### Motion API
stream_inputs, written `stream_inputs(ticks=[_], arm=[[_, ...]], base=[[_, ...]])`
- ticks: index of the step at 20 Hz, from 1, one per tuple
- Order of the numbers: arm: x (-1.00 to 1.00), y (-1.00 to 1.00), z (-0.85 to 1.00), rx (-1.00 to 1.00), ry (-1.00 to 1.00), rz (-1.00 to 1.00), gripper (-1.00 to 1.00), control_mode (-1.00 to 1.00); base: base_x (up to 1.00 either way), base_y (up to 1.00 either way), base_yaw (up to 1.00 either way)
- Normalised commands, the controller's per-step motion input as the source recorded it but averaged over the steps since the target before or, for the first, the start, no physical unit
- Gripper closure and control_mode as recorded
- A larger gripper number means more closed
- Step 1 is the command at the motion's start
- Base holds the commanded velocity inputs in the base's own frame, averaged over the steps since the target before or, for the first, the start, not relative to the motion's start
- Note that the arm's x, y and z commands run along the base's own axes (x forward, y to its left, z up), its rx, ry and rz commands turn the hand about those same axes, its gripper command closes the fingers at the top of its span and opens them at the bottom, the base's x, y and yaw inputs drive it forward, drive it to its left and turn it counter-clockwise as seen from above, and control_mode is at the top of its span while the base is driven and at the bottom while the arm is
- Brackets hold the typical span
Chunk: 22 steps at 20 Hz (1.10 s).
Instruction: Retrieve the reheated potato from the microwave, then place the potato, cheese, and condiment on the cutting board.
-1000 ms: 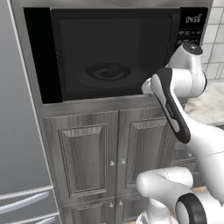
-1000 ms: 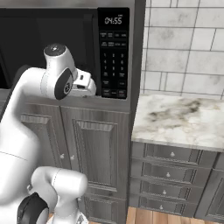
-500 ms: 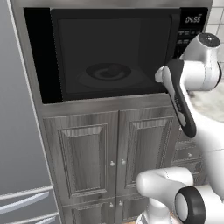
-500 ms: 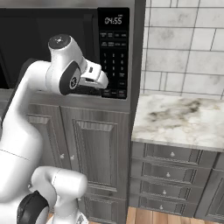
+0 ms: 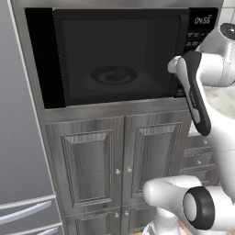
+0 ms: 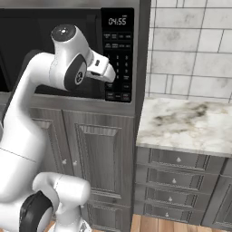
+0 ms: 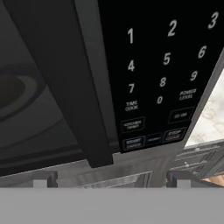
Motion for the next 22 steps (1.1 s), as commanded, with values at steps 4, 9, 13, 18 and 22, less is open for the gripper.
stream_inputs(ticks=[4, 9, 13, 18, 22], arm=[[0.04, 0.00, 0.12, 0.07, -0.06, 0.00, -1.00, -1.00], [0.00, 0.07, 0.07, 0.06, -0.08, 0.00, -1.00, -1.00], [0.03, 0.19, 0.00, 0.02, -0.10, 0.00, -1.00, -1.00], [0.45, 0.02, 0.00, 0.00, -0.05, 0.00, -1.00, -1.00], [0.58, 0.00, 0.00, 0.00, 0.00, 0.00, -1.00, -1.00]], base=[[0.00, 0.00, 0.00], [0.00, 0.00, 0.00], [0.00, 0.00, 0.00], [0.00, 0.00, 0.00], [0.00, 0.00, 0.00]])
